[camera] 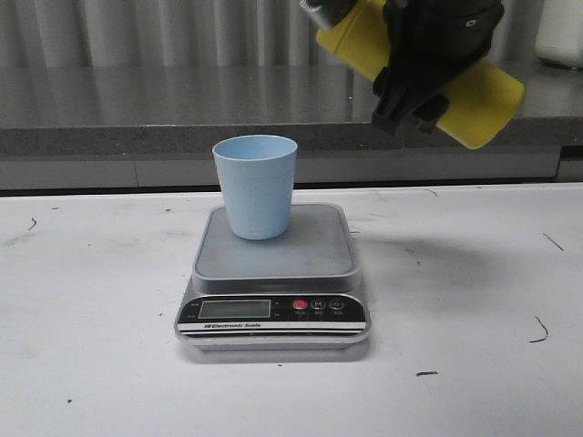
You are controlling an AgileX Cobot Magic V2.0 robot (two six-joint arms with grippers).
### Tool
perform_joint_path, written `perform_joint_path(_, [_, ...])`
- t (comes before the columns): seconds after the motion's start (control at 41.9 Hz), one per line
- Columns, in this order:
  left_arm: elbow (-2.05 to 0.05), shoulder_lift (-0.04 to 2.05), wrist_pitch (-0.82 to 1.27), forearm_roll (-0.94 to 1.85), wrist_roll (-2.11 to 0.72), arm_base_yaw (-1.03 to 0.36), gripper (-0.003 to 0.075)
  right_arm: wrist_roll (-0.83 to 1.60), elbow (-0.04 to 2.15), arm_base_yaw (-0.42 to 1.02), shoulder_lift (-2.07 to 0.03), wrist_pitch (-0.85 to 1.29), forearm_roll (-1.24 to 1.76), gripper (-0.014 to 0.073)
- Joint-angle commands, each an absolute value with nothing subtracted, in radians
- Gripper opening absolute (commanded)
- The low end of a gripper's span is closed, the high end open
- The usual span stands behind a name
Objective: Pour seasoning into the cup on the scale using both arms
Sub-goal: 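Turn the yellow bottle upright and lower it back onto the table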
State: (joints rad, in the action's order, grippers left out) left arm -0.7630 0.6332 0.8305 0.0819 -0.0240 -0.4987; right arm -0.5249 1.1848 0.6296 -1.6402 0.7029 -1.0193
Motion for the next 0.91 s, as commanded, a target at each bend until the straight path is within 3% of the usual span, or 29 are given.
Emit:
perform_joint_path(0.0, [-0.788, 0.632, 0.76, 0.093, -0.019, -0.504, 0.0313, -0.613, 1.173, 0.596, -1.53, 0.655, -1.064, 0.03])
perform_joint_path(0.239, [-0.788, 0.632, 0.76, 0.093, -0.019, -0.504, 0.0313, -0.804, 1.003, 0.469, -1.43, 0.434, -1.096, 0.03])
perform_joint_path(0.549, [-0.788, 0.632, 0.76, 0.093, -0.019, -0.504, 0.0313, -0.889, 0.806, 0.162, -1.406, -0.145, -1.11, 0.03])
perform_joint_path(0.739, [-0.788, 0.632, 0.76, 0.093, -0.019, -0.504, 0.0313, -0.871, 0.72, -0.01, -1.409, -0.402, -1.075, 0.03])
perform_joint_path(0.883, [-0.788, 0.632, 0.76, 0.093, -0.019, -0.504, 0.0313, -0.712, 0.68, -0.079, -1.443, -0.597, -0.94, 0.03])
